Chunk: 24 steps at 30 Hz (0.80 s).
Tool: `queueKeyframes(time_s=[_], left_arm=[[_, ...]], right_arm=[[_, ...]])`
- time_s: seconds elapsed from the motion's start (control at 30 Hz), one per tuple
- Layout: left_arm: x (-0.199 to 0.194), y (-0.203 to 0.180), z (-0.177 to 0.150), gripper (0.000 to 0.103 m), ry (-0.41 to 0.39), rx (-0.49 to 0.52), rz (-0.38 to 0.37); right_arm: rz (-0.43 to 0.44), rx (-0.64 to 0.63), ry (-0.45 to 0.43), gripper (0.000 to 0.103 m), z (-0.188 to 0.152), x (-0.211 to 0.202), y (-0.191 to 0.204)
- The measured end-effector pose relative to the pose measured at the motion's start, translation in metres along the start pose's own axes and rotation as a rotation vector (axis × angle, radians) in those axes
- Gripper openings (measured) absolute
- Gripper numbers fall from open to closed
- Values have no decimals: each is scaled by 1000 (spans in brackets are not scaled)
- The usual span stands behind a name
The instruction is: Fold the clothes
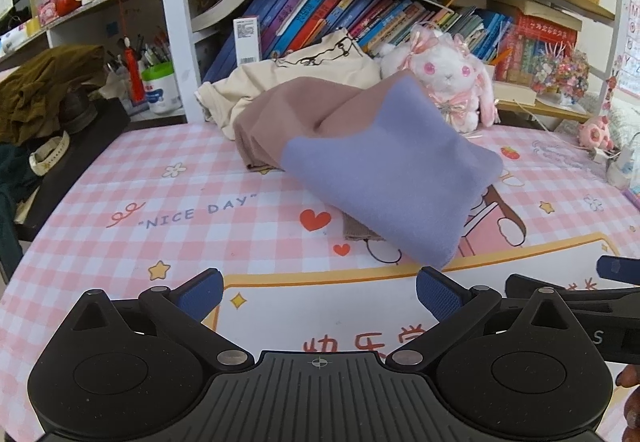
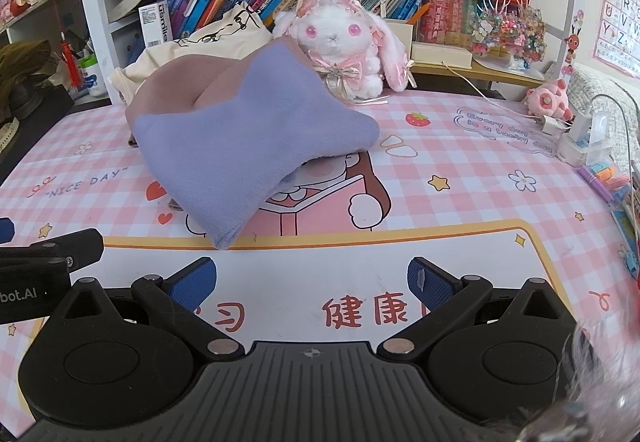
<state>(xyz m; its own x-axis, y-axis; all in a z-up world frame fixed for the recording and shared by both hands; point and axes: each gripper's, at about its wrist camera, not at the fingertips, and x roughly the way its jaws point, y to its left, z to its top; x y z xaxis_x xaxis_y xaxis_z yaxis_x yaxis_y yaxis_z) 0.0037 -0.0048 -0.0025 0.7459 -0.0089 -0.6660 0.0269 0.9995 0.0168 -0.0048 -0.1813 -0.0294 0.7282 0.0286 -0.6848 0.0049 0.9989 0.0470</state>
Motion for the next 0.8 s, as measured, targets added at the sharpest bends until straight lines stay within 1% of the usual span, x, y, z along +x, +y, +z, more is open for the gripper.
queueKeyframes(time_s=[0.13,0.33,0.47,0.53,0.6,0.67,0.73,0.8], left_arm=[[1,2,-1,103,-4,-18,-11],[3,-3,0,103,-15,-31,-1],[6,-11,2,103,-22,-31,5],[8,-17,3,103,-20,-30,4],[11,-23,3,103,-3,-21,7],[15,-31,3,103,13,2,15],[18,-40,2,103,2,31,18],[21,-49,1,103,-24,53,34]], right_arm=[[9,-4,-4,103,1,1,-1],[28,-12,-12,103,3,4,-6],[42,-18,-17,100,5,7,-11],[56,-18,-15,96,6,9,-16],[73,-13,-5,89,7,13,-22],[92,-4,6,86,7,17,-29],[116,16,9,86,8,21,-39],[155,63,20,85,10,30,-51]])
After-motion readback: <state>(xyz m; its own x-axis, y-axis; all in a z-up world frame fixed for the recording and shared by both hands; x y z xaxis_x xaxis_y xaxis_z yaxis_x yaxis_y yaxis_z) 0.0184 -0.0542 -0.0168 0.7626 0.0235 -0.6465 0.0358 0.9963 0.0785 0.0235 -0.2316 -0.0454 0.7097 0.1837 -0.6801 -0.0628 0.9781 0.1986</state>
